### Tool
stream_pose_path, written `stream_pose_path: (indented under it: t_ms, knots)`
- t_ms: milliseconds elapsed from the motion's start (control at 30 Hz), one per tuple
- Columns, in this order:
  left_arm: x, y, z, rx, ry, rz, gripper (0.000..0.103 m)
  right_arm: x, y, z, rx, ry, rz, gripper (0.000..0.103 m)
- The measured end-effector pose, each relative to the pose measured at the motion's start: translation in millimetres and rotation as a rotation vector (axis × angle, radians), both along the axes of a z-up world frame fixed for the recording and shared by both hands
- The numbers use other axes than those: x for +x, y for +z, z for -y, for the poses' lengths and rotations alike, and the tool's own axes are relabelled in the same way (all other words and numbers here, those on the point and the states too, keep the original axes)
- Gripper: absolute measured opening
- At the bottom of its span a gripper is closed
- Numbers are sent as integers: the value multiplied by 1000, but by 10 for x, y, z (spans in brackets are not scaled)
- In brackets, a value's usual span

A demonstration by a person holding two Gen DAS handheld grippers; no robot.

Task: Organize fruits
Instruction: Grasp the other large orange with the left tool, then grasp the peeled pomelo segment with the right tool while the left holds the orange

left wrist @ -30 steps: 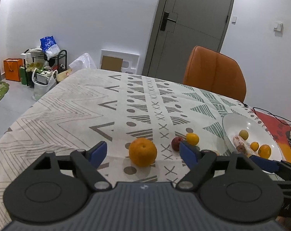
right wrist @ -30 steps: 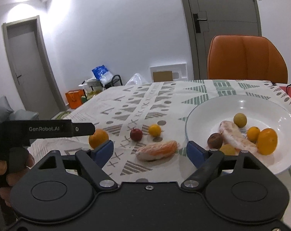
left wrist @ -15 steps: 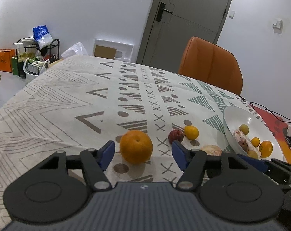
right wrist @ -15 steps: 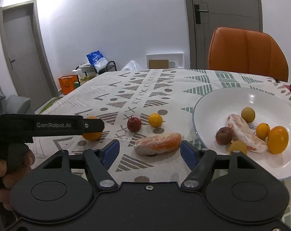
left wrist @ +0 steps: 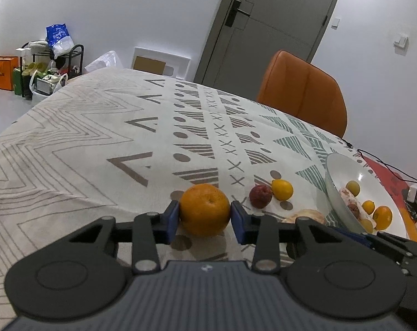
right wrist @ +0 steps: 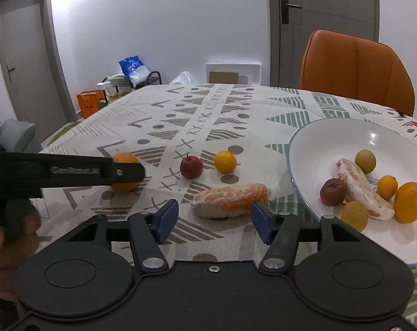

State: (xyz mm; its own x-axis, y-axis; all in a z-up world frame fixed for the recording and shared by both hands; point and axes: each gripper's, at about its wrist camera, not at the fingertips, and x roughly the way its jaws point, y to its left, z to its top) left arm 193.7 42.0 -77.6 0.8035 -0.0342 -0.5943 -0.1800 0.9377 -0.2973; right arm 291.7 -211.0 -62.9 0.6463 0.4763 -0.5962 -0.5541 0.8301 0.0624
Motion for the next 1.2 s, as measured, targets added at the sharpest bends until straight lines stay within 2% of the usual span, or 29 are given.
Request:
stream_pose_path:
  t_ms: [467, 567, 700, 900, 1200]
  knots:
    - [-122, 50, -316, -18, 61, 9, 39, 131, -18, -236, -36, 8, 13, 61]
    - [-124, 44, -338, -20, 67, 6, 39, 155, -58, -275, -48, 5, 15, 54]
    - [-133, 44, -343, -20, 68, 5, 39, 107, -64, -312, -73, 25, 50, 33]
    - [-148, 86, -285, -9, 54, 18, 39, 69, 0, -236, -41, 39, 41, 32]
    - [-122, 200, -65, 20, 15, 37, 39, 28, 224, 29, 33, 8, 81, 32]
